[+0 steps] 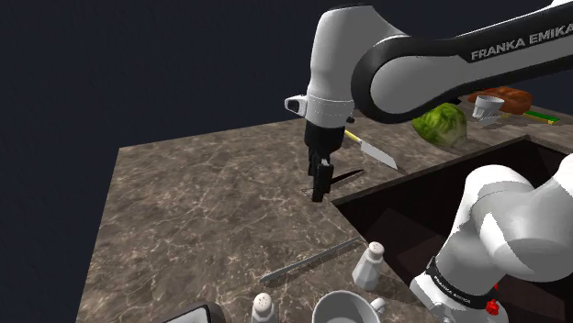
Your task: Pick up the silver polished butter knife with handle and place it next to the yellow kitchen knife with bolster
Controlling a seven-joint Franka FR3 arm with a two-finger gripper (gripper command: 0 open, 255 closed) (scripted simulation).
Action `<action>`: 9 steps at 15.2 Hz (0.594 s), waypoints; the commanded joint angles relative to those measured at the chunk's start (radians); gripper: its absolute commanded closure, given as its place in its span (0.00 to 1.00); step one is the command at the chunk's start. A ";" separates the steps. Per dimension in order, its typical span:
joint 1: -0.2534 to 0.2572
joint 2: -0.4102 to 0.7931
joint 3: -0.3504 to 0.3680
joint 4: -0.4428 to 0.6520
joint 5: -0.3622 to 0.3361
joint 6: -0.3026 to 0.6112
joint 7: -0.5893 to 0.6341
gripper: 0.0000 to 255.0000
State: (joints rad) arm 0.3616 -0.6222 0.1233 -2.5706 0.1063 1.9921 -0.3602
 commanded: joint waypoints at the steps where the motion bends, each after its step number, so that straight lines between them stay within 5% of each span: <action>1: 0.040 0.013 0.016 -0.031 0.011 0.047 -0.048 0.00; 9: 0.198 0.092 0.087 -0.142 0.055 0.242 -0.217 0.00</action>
State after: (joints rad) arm 0.5409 -0.5319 0.2044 -2.6958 0.1563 2.2130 -0.5549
